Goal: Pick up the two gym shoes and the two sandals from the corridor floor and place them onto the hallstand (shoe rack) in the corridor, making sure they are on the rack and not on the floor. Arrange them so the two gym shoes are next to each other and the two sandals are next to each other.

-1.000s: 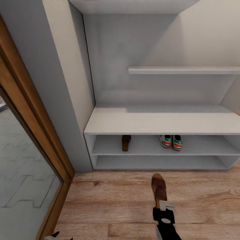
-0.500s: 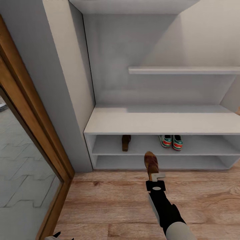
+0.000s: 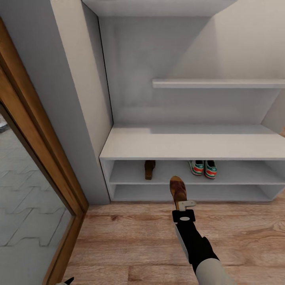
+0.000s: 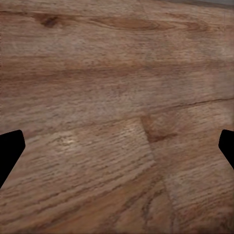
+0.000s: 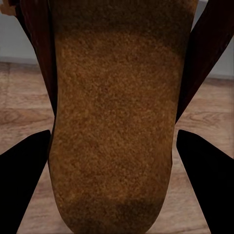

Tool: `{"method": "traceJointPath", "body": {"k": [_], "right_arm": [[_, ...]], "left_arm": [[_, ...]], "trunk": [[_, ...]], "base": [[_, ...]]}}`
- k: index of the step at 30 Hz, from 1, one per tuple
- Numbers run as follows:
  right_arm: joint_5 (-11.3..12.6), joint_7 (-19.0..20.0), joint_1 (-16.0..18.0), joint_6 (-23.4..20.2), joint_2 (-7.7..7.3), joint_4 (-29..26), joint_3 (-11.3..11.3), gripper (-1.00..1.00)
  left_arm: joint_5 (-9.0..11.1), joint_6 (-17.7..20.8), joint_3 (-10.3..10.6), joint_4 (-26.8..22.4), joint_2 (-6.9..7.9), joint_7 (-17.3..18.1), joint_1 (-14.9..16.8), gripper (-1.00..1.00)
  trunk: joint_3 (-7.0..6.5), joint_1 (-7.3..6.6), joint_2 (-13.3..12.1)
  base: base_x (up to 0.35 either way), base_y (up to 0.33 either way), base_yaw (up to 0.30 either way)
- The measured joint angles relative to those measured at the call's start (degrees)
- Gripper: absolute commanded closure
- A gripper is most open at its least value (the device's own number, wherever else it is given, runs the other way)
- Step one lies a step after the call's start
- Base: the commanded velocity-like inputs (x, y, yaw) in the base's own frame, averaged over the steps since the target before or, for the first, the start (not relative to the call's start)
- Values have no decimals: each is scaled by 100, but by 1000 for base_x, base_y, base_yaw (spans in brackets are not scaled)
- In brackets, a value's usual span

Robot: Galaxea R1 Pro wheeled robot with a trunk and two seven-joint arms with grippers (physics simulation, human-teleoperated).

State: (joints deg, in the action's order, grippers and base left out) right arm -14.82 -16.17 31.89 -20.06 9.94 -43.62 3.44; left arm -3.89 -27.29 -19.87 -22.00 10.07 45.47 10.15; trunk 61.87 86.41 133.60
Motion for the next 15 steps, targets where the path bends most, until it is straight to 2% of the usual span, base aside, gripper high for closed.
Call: {"method": "traceJointPath", "body": {"k": [15], "right_arm": [[-3, -1, -1, 5, 0, -7, -1, 100]], "left_arm": [[5, -2, -6, -1, -1, -10, -8, -100]], "trunk": [[0, 0, 0]], "base": [[0, 0, 0]]}}
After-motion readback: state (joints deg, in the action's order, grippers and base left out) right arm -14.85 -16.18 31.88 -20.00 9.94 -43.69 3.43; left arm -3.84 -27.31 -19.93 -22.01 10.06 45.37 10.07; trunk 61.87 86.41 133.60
